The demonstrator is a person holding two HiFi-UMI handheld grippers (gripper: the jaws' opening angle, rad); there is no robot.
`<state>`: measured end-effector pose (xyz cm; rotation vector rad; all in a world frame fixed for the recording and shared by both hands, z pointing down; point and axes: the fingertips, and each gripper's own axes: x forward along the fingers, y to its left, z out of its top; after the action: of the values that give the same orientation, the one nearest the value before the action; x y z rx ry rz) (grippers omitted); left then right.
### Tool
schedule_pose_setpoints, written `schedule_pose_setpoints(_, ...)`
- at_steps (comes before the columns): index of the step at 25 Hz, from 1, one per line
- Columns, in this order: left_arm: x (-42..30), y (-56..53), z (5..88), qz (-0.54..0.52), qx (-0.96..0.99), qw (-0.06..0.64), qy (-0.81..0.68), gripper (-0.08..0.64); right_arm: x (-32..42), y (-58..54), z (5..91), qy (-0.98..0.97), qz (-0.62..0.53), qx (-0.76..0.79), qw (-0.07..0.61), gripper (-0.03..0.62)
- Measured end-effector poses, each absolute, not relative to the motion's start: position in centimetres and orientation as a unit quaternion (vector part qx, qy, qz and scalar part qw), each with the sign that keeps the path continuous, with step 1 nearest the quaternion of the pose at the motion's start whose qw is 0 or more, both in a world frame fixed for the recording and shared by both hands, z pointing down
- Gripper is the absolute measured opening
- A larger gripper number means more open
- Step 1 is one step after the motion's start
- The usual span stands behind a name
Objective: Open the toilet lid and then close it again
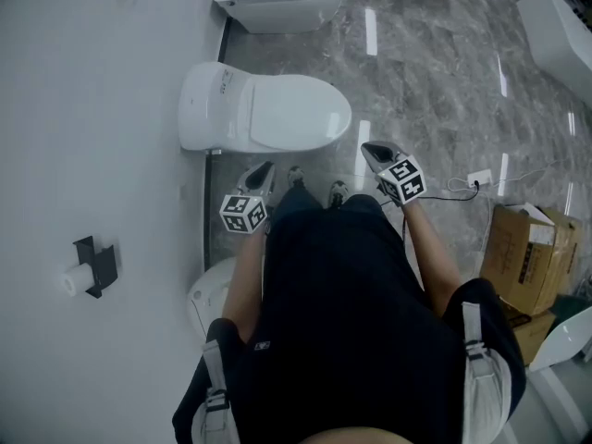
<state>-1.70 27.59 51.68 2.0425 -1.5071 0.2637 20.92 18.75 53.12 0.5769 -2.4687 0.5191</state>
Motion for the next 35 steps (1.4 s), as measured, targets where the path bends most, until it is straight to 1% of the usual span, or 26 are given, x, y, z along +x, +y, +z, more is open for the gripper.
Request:
schedule_pose_setpoints(5,-2.8,26.9,52.8,0.104,0.766,0.301,-0.559,0.054,20.6,18.0,54.7,-0.908,0.207,0.221,0.288,0.004)
schedule_pose_setpoints(19,-5.5,19.4,54.2,0.112,0.798,0.321,-0.497,0.054,18.4,13.3,56.1,-0.880,0.245,0.281,0.295,0.003)
schedule_pose_setpoints(25,-6.1,17.1,54.8,0.124,0.821,0.318,-0.457,0.054,17.9,12.0,56.7,-0.863,0.261,0.318,0.292,0.005)
schedule_pose_setpoints(35,-9.0,14.5,55.8,0.137,0.849,0.305,-0.409,0.054,15.8,11.2,57.5,-0.845,0.256,0.363,0.299,0.005)
